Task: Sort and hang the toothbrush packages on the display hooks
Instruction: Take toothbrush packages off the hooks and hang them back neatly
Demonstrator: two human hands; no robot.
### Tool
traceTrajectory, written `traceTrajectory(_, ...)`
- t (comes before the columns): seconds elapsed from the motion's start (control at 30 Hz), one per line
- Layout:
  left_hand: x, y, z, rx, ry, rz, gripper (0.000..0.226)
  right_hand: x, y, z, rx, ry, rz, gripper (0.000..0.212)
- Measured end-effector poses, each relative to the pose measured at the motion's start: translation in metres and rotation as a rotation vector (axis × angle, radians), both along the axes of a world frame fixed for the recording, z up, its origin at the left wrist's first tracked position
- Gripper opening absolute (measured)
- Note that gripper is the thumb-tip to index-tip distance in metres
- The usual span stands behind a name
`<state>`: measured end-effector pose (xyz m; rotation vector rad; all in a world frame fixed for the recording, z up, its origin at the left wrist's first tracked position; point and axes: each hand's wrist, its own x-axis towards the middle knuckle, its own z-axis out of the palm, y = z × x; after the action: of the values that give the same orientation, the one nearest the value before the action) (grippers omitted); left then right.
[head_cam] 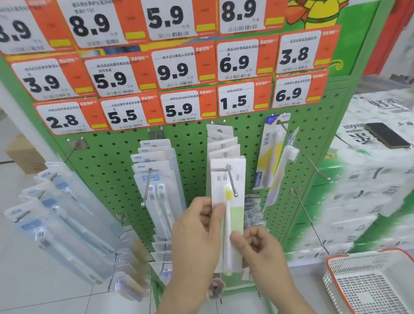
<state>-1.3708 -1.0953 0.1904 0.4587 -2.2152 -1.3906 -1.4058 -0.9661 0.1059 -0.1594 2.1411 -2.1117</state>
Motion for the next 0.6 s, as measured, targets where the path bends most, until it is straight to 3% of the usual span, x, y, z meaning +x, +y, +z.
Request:
traceTrajectory(0.27, -0.016, -0.001, 0.002, -0.005, 0.026, 0.057, 0.009, -0.019, -0.010, 0.015, 0.122, 0.035, 0.086, 0.047)
traceTrajectory(0.5, -0.017, 0.003, 0.000, 0.013, 0.040, 0.053, 0.005, -0.021, -0.011, 0.027, 0.276, 0.178, 0.002, 0.002)
traceTrajectory(0.6, -0.016, 0.006, -0.005, 0.010, 0.053, 0.067, 0.010, -0.020, -0.006, 0.028, 0.299, 0.218, -0.013, 0.011)
